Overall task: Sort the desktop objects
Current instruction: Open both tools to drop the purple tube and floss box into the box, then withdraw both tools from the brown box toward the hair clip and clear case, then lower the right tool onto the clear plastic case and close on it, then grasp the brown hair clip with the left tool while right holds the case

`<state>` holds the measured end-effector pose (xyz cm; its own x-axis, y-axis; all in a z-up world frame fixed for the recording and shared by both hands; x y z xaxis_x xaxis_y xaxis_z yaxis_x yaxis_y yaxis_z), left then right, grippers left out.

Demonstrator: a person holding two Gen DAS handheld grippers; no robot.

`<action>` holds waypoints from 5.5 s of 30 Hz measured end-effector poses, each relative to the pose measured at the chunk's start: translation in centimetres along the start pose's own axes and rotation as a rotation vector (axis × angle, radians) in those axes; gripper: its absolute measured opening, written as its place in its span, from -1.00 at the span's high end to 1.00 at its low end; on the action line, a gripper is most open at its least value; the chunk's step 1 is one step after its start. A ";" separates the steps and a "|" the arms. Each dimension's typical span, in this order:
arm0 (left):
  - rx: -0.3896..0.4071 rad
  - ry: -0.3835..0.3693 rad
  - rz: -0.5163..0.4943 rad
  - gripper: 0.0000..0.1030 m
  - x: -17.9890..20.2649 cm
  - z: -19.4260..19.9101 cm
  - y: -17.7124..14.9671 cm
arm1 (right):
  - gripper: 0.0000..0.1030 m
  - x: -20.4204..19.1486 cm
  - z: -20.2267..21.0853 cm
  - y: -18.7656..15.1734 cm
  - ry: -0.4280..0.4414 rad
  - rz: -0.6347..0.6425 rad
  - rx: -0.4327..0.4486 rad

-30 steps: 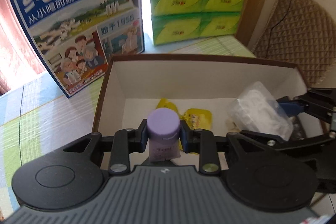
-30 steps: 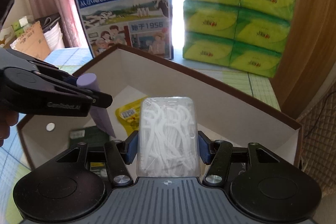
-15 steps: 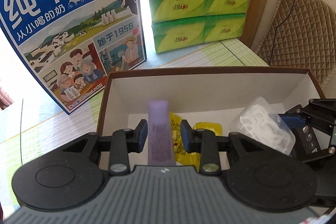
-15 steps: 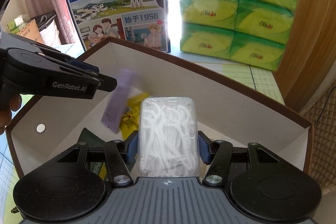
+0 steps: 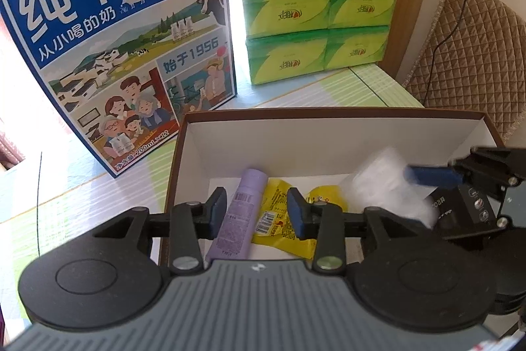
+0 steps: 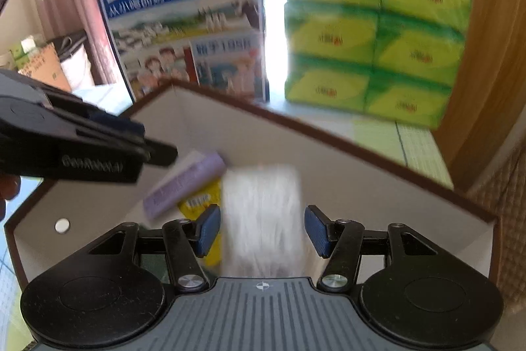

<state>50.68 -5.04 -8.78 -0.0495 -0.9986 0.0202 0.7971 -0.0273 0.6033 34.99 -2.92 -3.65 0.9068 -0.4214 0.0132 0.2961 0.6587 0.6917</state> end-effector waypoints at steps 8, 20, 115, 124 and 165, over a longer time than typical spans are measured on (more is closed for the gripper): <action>0.005 0.000 -0.014 -0.03 0.1 1.0 -0.7 | -0.69 0.1 1.4 0.3 0.017 0.016 0.005; 0.028 -0.008 -0.012 -0.61 1.2 4.1 -2.0 | -0.96 0.9 5.0 -2.0 -0.005 -0.006 -0.020; -0.098 0.116 0.243 -0.87 0.6 18.6 -28.6 | -0.97 -11.5 15.7 -20.0 0.045 -0.164 -0.196; -0.107 0.132 0.264 -0.87 -1.0 16.8 -28.7 | -0.96 -12.9 12.9 -19.3 0.102 -0.068 -0.118; 0.014 0.062 0.269 -0.08 -0.6 8.2 -25.4 | -0.35 -9.4 8.0 -20.2 -0.003 0.045 -0.124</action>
<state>25.48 -3.41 -17.55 0.2002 -0.9707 0.1329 0.7680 0.2397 0.5939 18.11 -17.25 -11.94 0.9192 -0.3912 0.0441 0.2902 0.7489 0.5958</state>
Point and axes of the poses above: each gripper's, at about its wrist camera, not at the fingertips, and z roughly against the way its jaws point, x to its right, y to its top, the point moved 5 cm from there along -z, roughly the way its jaws point, and after that the axes turned 4 degrees about -y, right-handed, at the moved point
